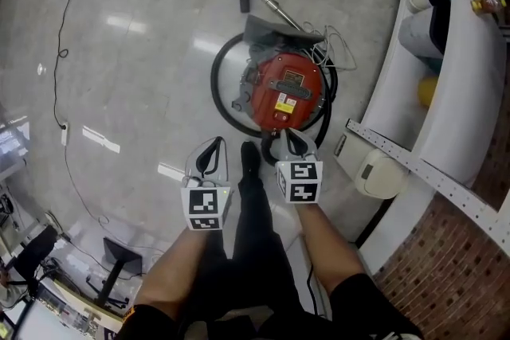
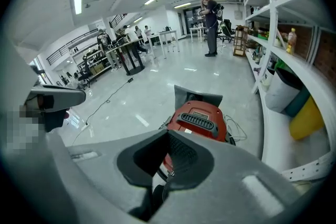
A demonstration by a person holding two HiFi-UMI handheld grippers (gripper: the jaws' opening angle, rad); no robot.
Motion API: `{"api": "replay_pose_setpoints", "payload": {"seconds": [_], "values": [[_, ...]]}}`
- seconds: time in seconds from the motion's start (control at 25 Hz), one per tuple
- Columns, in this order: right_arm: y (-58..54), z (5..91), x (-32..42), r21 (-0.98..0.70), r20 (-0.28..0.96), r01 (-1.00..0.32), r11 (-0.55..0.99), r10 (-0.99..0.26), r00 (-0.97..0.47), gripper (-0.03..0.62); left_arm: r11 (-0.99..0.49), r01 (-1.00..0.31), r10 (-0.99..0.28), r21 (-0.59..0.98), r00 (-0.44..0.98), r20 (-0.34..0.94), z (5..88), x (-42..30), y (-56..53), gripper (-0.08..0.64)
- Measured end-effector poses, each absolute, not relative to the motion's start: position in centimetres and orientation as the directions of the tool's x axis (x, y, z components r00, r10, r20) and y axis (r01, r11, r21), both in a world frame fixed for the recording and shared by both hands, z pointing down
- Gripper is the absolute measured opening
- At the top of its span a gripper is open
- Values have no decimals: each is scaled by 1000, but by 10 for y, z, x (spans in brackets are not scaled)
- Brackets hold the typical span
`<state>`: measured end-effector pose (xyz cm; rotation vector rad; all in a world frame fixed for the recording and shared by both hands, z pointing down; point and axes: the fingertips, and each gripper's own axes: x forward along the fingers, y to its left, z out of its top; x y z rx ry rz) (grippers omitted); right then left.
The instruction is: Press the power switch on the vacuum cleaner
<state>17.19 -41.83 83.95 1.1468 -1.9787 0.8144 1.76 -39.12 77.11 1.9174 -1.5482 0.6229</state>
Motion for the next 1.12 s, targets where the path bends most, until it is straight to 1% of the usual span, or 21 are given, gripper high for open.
{"api": "replay_pose_setpoints", "payload": {"seconds": [0.32,0.6,1.12], "values": [[-426,903,182,-137,872,-907,398,-387,-301,-9,-169,-972,-656,161,233,718,808,28,-391,14],[-421,941,187,-136,906,-918,372,-328,-267,-9,-180,-968,-622,175,250,742,836,38,-397,14],[-418,975,191,-137,937,-925,354,-257,-237,-9,-185,-969,-604,162,242,759,848,35,-400,14]]}}
